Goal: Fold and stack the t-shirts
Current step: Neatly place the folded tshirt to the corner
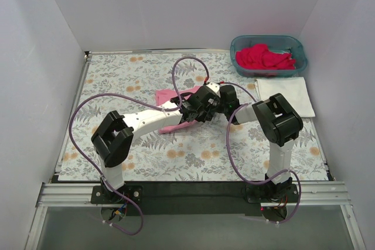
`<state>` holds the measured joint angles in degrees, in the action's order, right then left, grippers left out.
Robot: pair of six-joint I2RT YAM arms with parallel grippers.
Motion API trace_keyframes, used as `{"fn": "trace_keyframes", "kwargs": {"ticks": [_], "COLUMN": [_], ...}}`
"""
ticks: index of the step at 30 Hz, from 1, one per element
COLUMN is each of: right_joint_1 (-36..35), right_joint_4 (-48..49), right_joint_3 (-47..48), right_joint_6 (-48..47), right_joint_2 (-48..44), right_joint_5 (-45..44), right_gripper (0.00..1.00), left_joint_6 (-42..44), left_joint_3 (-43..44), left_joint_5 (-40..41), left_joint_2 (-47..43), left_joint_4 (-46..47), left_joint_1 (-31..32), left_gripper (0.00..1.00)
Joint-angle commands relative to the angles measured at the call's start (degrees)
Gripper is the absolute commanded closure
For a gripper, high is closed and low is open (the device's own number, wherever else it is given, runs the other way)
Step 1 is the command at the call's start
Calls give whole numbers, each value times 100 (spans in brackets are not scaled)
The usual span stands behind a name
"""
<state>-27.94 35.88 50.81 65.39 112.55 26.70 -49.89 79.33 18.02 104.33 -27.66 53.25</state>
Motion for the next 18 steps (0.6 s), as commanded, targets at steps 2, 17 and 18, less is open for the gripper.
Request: {"fn": "trace_keyframes", "kwargs": {"ticks": [2,17,18], "right_joint_1": [-62,70,79], "right_joint_4": [-257,-4191,-4490], "right_joint_3": [131,1448,1658], "right_joint_6": [-359,-3916,-4398], "right_joint_2": [215,-357,-365], "right_joint_5": [-279,-1060,-1383], "right_gripper": [39,99,99], "left_joint_6": [-276,-1215,-1295], "left_joint_3": [232,988,918], "left_joint_5": [-272,-983,-1202], "left_joint_2": [78,-360,-457], "left_joint_4": [-125,-934,-925], "left_joint_1": [-8,-726,-885], "left_gripper": [98,7,6]}}
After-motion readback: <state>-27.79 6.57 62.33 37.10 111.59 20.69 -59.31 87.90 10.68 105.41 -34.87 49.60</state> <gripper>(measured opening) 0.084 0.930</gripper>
